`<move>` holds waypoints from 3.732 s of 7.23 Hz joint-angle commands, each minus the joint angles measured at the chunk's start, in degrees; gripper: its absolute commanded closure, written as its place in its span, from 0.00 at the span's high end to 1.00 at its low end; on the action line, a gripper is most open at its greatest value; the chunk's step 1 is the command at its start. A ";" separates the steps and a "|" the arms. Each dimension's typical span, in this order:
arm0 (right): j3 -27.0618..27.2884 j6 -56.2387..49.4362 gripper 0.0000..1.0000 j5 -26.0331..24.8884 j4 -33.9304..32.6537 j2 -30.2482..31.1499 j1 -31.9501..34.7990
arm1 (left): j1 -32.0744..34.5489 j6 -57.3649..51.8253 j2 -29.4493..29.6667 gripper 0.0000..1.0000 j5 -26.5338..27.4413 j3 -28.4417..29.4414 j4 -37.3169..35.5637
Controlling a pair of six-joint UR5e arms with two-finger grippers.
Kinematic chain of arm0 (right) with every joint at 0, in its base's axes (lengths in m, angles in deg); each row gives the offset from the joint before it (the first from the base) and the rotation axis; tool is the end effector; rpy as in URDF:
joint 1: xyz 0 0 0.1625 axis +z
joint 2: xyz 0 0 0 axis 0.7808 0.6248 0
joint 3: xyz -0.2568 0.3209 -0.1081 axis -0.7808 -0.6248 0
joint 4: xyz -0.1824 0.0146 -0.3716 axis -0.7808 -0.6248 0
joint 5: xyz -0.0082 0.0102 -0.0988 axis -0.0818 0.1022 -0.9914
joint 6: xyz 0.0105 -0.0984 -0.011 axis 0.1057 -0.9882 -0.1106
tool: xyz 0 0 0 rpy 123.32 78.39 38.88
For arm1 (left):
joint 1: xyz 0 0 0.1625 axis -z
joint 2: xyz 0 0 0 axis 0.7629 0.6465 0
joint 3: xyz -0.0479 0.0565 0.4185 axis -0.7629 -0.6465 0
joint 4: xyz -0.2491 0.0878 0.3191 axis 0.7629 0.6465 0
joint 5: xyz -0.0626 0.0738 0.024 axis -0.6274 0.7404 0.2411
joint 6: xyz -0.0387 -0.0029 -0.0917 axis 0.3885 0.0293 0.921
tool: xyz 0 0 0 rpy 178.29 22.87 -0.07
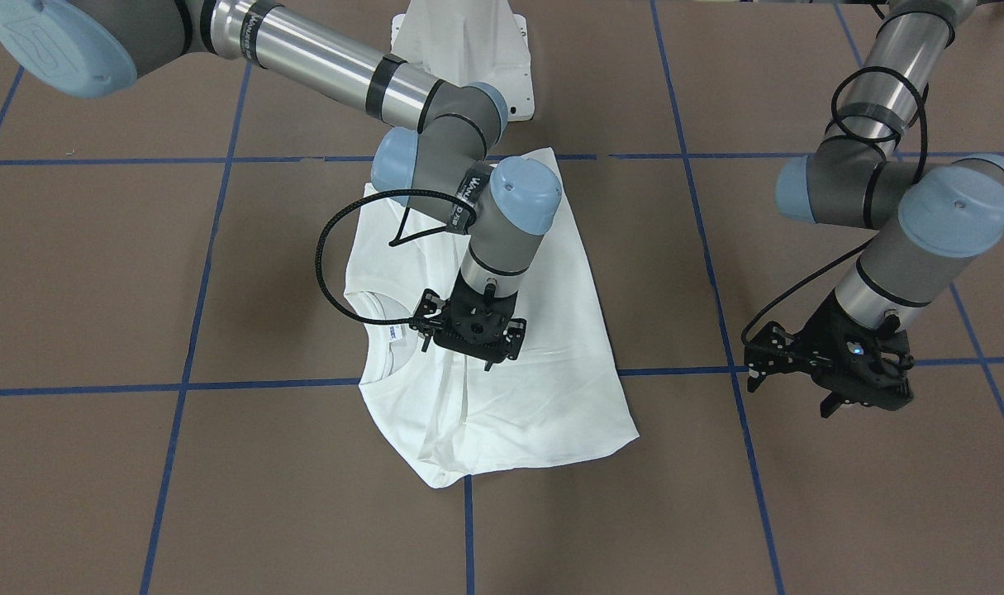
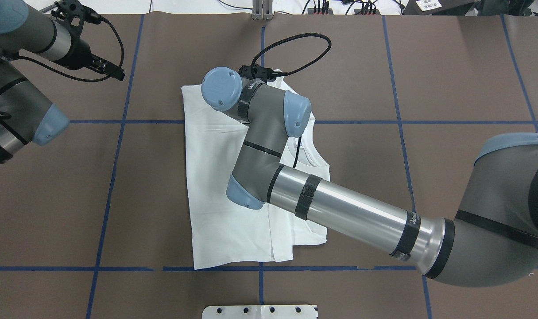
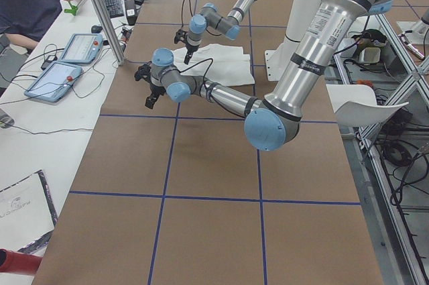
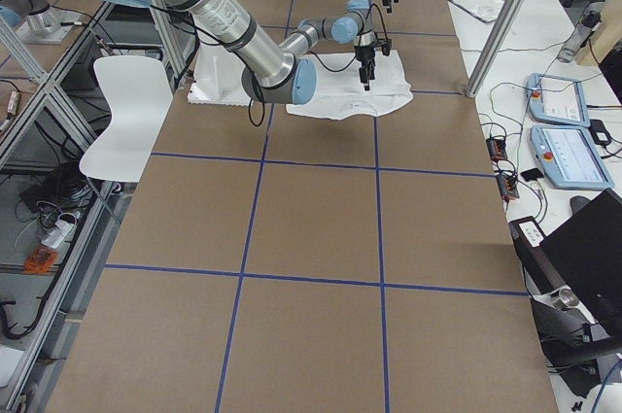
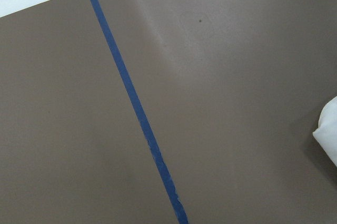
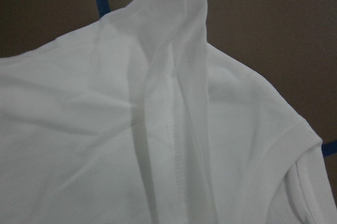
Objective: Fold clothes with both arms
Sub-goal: 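Fold the grasped side with the right gripper across the shirt, then release the fold and withdraw the right gripper toward the robot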
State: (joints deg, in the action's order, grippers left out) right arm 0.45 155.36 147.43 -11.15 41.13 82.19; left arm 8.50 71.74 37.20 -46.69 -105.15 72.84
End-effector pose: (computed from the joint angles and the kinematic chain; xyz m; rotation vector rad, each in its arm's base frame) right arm -0.6649 -0.5530 0.1862 0.1952 -0.5010 0.3418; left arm 0.2960 -0.6413 0.4092 0.4870 0.8270 0.2490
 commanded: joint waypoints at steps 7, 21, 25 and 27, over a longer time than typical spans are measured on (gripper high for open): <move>-2.33 -21.78 1.00 -3.29 -12.22 0.31 4.19 | -0.05 0.06 0.08 1.00 0.00 0.01 0.00; 28.70 -6.81 1.00 1.28 -14.73 16.13 -8.53 | -0.05 0.15 0.00 1.00 -0.09 -0.08 0.09; 36.29 -8.03 1.00 1.02 -25.87 21.37 -10.38 | -0.05 0.15 0.00 1.00 -0.09 -0.08 0.00; 49.31 -14.16 1.00 0.93 -32.54 31.65 -11.44 | -0.13 0.15 0.00 1.00 -0.09 0.01 0.09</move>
State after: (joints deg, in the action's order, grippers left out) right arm 42.64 144.69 148.46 -39.65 67.07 71.34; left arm 8.44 71.89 37.19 -46.77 -105.19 72.89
